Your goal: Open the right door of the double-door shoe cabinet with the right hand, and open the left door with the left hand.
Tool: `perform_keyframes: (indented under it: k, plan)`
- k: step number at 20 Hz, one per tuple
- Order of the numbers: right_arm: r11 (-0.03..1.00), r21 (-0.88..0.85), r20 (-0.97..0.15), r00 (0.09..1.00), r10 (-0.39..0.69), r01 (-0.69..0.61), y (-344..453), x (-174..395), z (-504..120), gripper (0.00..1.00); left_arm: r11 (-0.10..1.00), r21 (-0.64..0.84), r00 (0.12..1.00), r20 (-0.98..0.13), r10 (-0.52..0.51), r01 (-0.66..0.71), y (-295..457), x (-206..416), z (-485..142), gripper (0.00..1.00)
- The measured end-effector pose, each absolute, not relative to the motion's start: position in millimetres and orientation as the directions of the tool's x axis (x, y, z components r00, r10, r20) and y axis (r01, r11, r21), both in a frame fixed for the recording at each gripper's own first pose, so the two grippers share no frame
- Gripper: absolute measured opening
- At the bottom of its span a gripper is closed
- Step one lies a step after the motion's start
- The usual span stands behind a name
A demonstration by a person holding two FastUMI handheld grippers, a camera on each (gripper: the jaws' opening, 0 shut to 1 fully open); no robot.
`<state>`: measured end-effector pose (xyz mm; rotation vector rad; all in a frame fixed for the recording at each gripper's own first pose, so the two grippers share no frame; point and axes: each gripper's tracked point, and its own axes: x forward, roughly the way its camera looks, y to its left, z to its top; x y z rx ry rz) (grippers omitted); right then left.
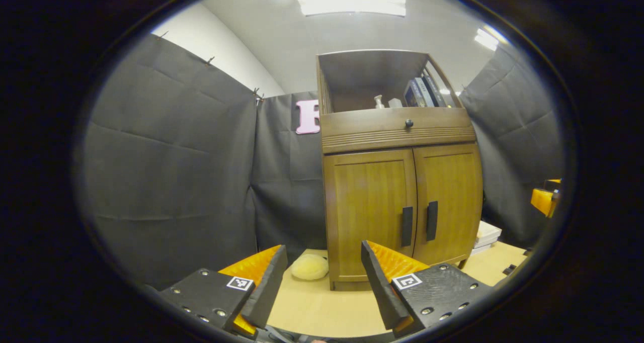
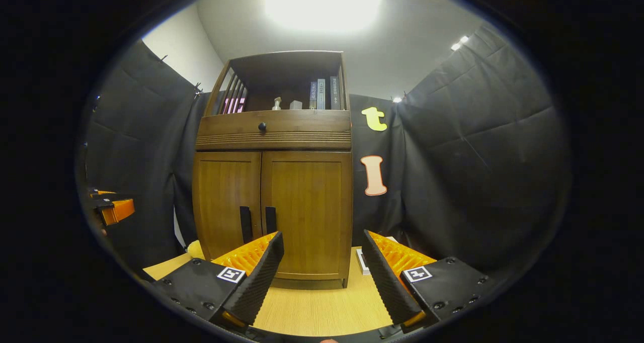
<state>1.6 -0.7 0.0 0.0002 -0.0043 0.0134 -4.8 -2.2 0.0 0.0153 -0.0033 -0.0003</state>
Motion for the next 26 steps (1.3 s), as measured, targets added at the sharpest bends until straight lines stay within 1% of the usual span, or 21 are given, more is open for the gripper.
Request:
perform_keyframes:
  k: [3, 4, 5, 6, 7, 8, 9, 10, 11, 12, 14, 15, 16, 17, 18, 22, 23, 24, 25, 26]
  plan:
    - [0.999, 0.005, 0.006, 0.999, 0.031, -0.031, 3.4, 9.4, -0.9, 0.95, 1.0, 0.016, 1.0, 0.0, 0.005, -0.005, -2.0, -5.1, -0.3, 0.86]
    - [0.999, 0.006, 0.004, 0.999, 0.038, -0.038, 6.0, 13.5, -0.4, 0.98, 1.0, 0.016, 1.0, 0.001, 0.008, -0.008, -2.0, -6.0, -0.8, 0.86]
    - [0.999, 0.005, 0.003, 0.999, 0.042, -0.042, 9.7, 18.3, -1.7, 0.98, 1.0, 0.017, 1.0, 0.004, 0.011, -0.011, -1.5, -6.3, -0.2, 0.86]
    - [0.999, 0.003, 0.002, 0.999, 0.047, -0.047, 12.1, 23.9, -0.1, 0.95, 1.0, 0.019, 1.0, 0.009, 0.014, -0.015, -1.1, -7.5, -0.6, 0.86]
    - [0.999, -0.001, 0.002, 0.999, 0.051, -0.051, 14.7, 29.7, 0.6, 0.94, 1.0, 0.021, 1.0, 0.012, 0.018, -0.019, -0.9, -7.9, 0.2, 0.86]
    - [0.998, -0.004, 0.009, 0.998, 0.057, -0.057, 16.4, 34.7, 3.5, 0.98, 0.999, 0.023, 1.0, 0.018, 0.023, -0.024, 0.0, -8.8, 0.6, 0.86]
    - [0.998, -0.006, 0.017, 0.998, 0.066, -0.066, 18.3, 40.5, 4.9, 0.94, 0.999, 0.025, 0.999, 0.023, 0.028, -0.029, 0.2, -9.3, 1.2, 0.86]
    - [0.997, -0.007, 0.021, 0.997, 0.075, -0.075, 20.5, 47.4, 6.3, 0.98, 0.999, 0.028, 0.999, 0.026, 0.035, -0.036, 0.5, -9.9, 1.9, 0.86]
    - [0.996, -0.006, 0.02, 0.996, 0.085, -0.085, 22.6, 54.2, 5.5, 0.94, 0.999, 0.03, 0.999, 0.027, 0.042, -0.043, 1.3, -11.4, 2.0, 0.86]
    - [0.995, -0.002, 0.019, 0.995, 0.095, -0.095, 24.7, 61.5, 5.3, 0.98, 0.998, 0.033, 0.998, 0.026, 0.05, -0.051, 1.8, -12.6, 2.1, 0.86]
    - [0.993, 0.012, 0.007, 0.993, 0.118, -0.118, 30.1, 77.4, 2.2, 0.98, 0.997, 0.035, 0.997, 0.027, 0.066, -0.067, 2.6, -14.8, 2.2, 0.86]
    - [0.992, 0.018, 0.0, 0.992, 0.128, -0.128, 33.0, 84.9, -0.2, 0.95, 0.997, 0.034, 0.997, 0.028, 0.072, -0.073, 2.5, -16.3, 1.7, 0.86]
    - [0.99, 0.021, -0.003, 0.99, 0.14, -0.139, 35.7, 91.0, -2.7, 0.98, 0.997, 0.035, 0.997, 0.032, 0.075, -0.076, 2.2, -16.2, 1.0, 0.86]
    - [0.989, 0.022, -0.001, 0.989, 0.146, -0.146, 38.0, 96.1, -5.6, 0.94, 0.996, 0.04, 0.996, 0.033, 0.081, -0.083, 3.1, -15.8, 0.7, 0.86]
    - [0.989, 0.024, -0.001, 0.989, 0.145, -0.145, 38.8, 103.1, -7.7, 0.98, 0.995, 0.046, 0.996, 0.029, 0.086, -0.087, 3.1, -15.6, 0.2, 0.86]
    - [0.987, 0.057, -0.03, 0.988, 0.149, -0.147, 54.2, 136.5, -19.7, 0.98, 0.995, 0.058, 0.997, 0.021, 0.08, -0.081, 2.4, -13.3, -1.8, 0.86]
    - [0.988, 0.058, -0.038, 0.988, 0.148, -0.145, 58.5, 144.0, -21.8, 0.95, 0.995, 0.058, 0.997, 0.025, 0.079, -0.08, 2.4, -12.5, -1.6, 0.86]
    - [0.988, 0.057, -0.045, 0.988, 0.147, -0.144, 62.0, 151.9, -25.5, 0.98, 0.996, 0.055, 0.997, 0.023, 0.073, -0.074, 1.2, -12.4, -3.0, 0.86]
    - [0.988, 0.058, -0.052, 0.988, 0.144, -0.141, 66.0, 158.5, -27.8, 0.98, 0.996, 0.053, 0.998, 0.016, 0.065, -0.066, 0.4, -11.2, -4.2, 0.86]
    - [0.988, 0.061, -0.06, 0.987, 0.147, -0.143, 70.7, 164.8, -32.6, 0.94, 0.997, 0.055, 0.998, 0.012, 0.061, -0.062, 1.0, -10.9, -5.0, 0.86]
